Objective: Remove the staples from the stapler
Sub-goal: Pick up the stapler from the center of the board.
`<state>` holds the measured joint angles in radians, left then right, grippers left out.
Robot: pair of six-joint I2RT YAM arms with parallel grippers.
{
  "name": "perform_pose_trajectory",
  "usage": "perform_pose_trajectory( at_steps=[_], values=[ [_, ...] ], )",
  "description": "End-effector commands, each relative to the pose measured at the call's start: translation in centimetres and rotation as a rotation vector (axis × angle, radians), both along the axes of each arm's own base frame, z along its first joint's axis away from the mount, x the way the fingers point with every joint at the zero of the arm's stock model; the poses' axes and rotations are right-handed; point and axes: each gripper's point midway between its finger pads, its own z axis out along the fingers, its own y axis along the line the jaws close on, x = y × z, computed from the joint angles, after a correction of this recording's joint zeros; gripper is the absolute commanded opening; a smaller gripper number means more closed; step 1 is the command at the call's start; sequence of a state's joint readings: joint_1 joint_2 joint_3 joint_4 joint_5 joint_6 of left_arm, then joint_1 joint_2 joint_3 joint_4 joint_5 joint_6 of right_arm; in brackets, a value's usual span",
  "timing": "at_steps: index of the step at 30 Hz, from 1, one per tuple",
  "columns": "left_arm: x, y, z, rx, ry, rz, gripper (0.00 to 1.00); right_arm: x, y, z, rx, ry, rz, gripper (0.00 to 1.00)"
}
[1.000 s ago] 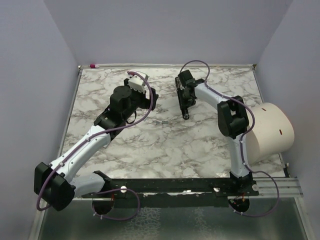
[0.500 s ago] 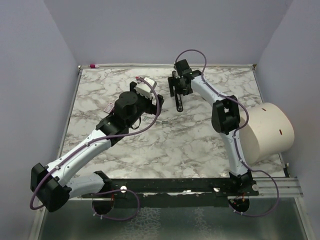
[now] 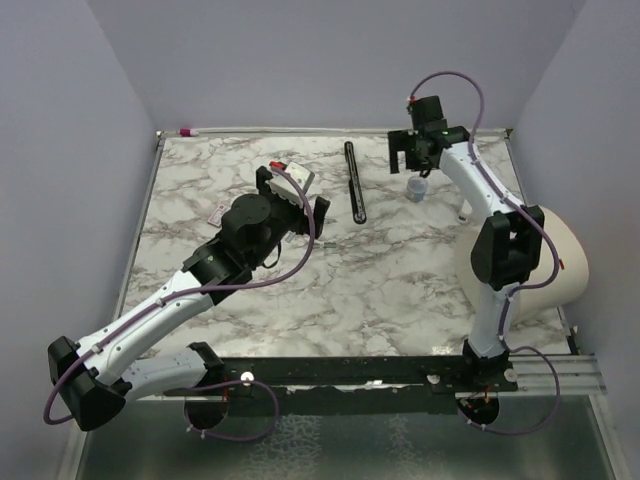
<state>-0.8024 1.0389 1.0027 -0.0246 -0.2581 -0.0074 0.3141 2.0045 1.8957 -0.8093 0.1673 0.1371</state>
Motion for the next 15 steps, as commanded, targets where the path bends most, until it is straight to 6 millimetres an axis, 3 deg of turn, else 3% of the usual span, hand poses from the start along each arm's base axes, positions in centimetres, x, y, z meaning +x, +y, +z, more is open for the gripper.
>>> perform_pose_trajectory(
  at_steps=[1,4,8,11,15],
  values=[
    [-0.5,-0.1,1.3,0.01,-0.048,0.016,0.92,0.2,-9.7,-2.2,-0.137,0.035,-0.246,1.0],
    [-0.8,-0.6,1.3,0.013,-0.048,-0.002,0.92,-0.2,-13.2,-3.4,-0.099,0.091,-0.325,1.0],
    [-0.9,-0.6,1.5,0.009,-0.052,-0.004,0.92,-1.6,-16.2,-5.6,-0.087,0.246,-0.412,1.0],
    [-0.9,-0.5,1.5,0.012,-0.054,0.004,0.93,-2.3,-16.8,-7.3,-0.12,0.321,-0.414,0.99],
    [-0.8,-0.6,1.1,0.02,-0.052,0.003,0.92,-2.9,-18.0,-7.8,-0.151,0.335,-0.455,0.99]
  ],
)
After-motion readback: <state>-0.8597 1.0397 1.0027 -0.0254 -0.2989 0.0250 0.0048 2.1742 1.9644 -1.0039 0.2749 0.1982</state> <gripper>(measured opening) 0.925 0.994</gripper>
